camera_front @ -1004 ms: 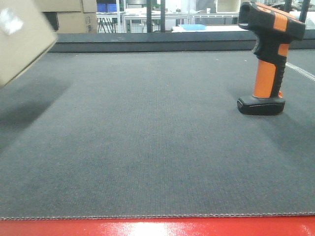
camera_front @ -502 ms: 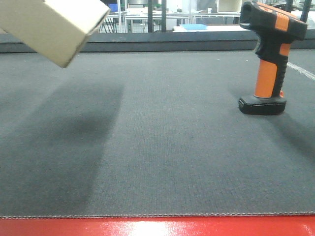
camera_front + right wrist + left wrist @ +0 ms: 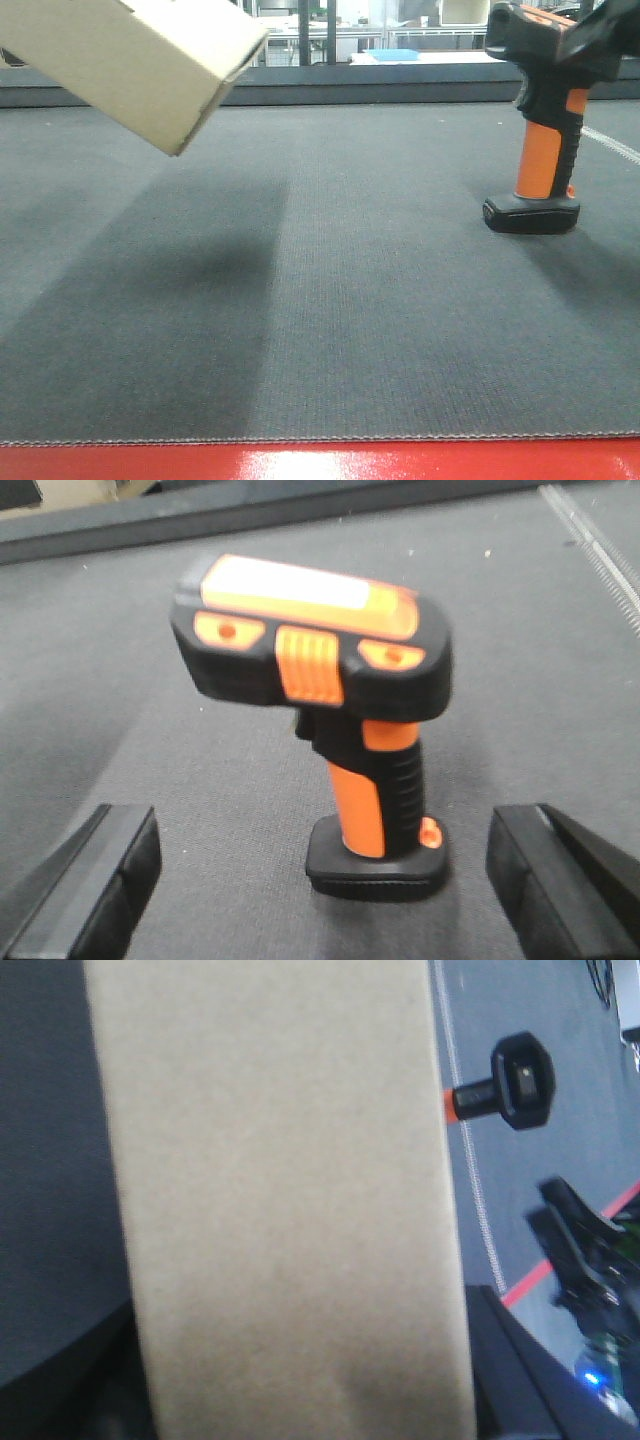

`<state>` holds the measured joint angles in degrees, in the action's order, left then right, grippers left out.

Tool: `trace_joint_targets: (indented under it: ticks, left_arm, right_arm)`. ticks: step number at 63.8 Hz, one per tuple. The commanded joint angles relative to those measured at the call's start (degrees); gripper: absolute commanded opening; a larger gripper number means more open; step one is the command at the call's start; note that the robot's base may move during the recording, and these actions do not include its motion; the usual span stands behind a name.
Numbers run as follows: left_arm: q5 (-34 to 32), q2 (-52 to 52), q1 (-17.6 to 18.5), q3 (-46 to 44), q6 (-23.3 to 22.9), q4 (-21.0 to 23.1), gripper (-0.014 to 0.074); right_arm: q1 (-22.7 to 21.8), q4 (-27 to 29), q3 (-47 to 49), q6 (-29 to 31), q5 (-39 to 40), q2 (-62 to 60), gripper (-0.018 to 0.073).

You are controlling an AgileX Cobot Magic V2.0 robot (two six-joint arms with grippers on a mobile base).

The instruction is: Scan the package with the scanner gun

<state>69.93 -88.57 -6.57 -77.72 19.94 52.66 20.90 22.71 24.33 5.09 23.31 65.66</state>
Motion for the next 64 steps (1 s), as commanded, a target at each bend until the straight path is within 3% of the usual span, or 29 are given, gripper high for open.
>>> trace_joint_targets:
  ticks: [1, 10, 31, 64]
  left_arm:
    - [0.03, 0.71, 0.96, -0.13, 0.64, 2.16, -0.0111]
    - [0.03, 0.71, 1.28, -0.13, 0.64, 2.16, -0.0111]
    - [0.03, 0.71, 1.28, -0.13, 0.64, 2.16, -0.0111]
    - [-0.13, 0.71, 1.28, -0.13, 0.64, 2.06, -0.0111]
  right_arm:
    - [1.41, 0.77, -0.14, -0.11, 8.15, 3.84, 0.057]
    - [1.76, 0.89, -0.14, -0.11, 15.09, 9.17, 0.057]
    - [1.76, 1.29, -0.03, -0.11, 23.24, 16.12, 0.057]
    - [1.76, 4.74, 3.97, -0.11, 26.79, 23.02, 0.057]
